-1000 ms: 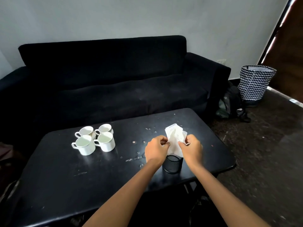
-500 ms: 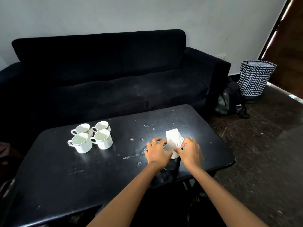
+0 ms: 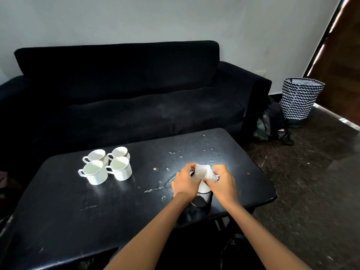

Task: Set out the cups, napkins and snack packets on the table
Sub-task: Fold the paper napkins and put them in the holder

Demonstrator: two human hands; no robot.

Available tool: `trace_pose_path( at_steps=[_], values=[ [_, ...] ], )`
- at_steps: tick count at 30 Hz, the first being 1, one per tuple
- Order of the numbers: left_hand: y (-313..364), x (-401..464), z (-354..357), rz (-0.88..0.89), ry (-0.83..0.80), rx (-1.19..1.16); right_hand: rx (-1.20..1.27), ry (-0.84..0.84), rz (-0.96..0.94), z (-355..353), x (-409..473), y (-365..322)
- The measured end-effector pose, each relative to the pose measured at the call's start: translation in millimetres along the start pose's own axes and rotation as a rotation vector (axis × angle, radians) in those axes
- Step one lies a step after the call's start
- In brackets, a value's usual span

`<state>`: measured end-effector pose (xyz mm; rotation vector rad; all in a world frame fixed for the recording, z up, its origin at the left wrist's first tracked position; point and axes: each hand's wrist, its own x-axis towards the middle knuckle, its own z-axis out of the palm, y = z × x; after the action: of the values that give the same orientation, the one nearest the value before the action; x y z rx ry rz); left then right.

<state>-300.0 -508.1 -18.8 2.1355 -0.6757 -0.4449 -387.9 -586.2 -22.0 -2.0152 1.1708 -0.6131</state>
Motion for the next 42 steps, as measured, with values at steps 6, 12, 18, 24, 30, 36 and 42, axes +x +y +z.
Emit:
trace_pose_path(
  at_steps=[6, 12, 18, 24, 30, 36, 42],
  values=[
    [6.3, 4.7, -3.8, -0.006, 0.111, 0.037, -0.032, 0.083, -0.038, -4.8, 1.5, -3.1],
    [-5.4, 8.3, 1.1, 0.021, 0.035, 0.025, -0.155, -0.021, -0.082, -6.2, 2.9, 2.4],
    [-13.7, -5.7, 7.8, 0.015, 0.094, -0.206, 0.1, 0.027, -0.084, -4.6, 1.4, 5.2],
    [-22.4, -47.6, 23.6, -0.3, 0.276, -0.44, 0.429, -0.173, 0.163, 0.5, -2.4, 15.2],
    [-33.5, -71.5, 39.7, -0.335, 0.07, -0.532, 0.654, -0.347, 0.334, 12.1, -22.6, 19.3],
    [-37.7, -60.0, 26.2, -0.36, 0.028, -0.547, 0.702, -0.29, 0.34, 19.9, -37.7, 21.1],
    [-46.6, -41.8, 5.6, -0.322, -0.008, -0.52, 0.64, -0.381, 0.27, 31.1, -54.7, 24.5]
  ],
)
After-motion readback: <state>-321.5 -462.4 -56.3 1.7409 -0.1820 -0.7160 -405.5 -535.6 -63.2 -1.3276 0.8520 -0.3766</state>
